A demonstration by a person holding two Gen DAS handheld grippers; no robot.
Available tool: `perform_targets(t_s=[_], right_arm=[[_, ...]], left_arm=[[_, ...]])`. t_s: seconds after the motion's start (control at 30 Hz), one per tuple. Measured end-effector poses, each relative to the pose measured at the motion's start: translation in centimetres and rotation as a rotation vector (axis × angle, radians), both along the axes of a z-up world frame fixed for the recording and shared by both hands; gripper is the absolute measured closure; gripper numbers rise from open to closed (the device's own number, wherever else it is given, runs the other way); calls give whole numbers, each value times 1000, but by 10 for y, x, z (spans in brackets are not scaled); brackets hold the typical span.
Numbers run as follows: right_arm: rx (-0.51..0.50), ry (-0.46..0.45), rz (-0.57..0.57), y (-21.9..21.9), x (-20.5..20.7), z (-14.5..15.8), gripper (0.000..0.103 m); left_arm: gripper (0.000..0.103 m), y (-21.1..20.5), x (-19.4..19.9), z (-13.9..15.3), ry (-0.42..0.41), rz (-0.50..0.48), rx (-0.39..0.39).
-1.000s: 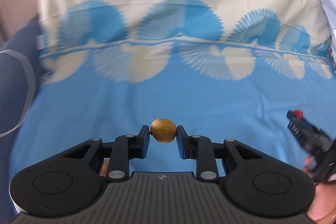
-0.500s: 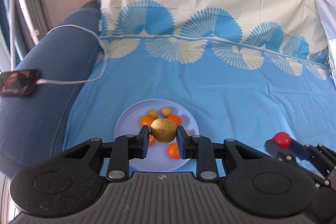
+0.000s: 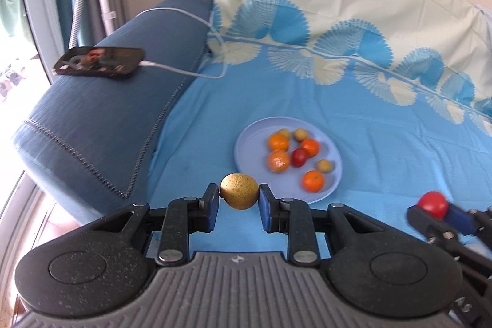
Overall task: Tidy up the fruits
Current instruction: 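Carry the cherry tomato and yellow fruit toward the plate with both tools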
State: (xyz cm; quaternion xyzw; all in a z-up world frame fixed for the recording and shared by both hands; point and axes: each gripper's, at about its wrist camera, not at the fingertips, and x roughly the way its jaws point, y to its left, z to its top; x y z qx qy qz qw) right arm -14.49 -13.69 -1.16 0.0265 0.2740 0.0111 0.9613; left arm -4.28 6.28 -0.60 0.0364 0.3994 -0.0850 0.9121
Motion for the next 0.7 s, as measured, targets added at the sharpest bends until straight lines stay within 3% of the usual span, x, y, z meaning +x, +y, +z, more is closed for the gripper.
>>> perform_targets(t_s=[0.7], right_arm=[[-21, 40, -20, 0, 7, -6, 72]], left_arm=[[72, -5, 20, -6, 31, 3, 5]])
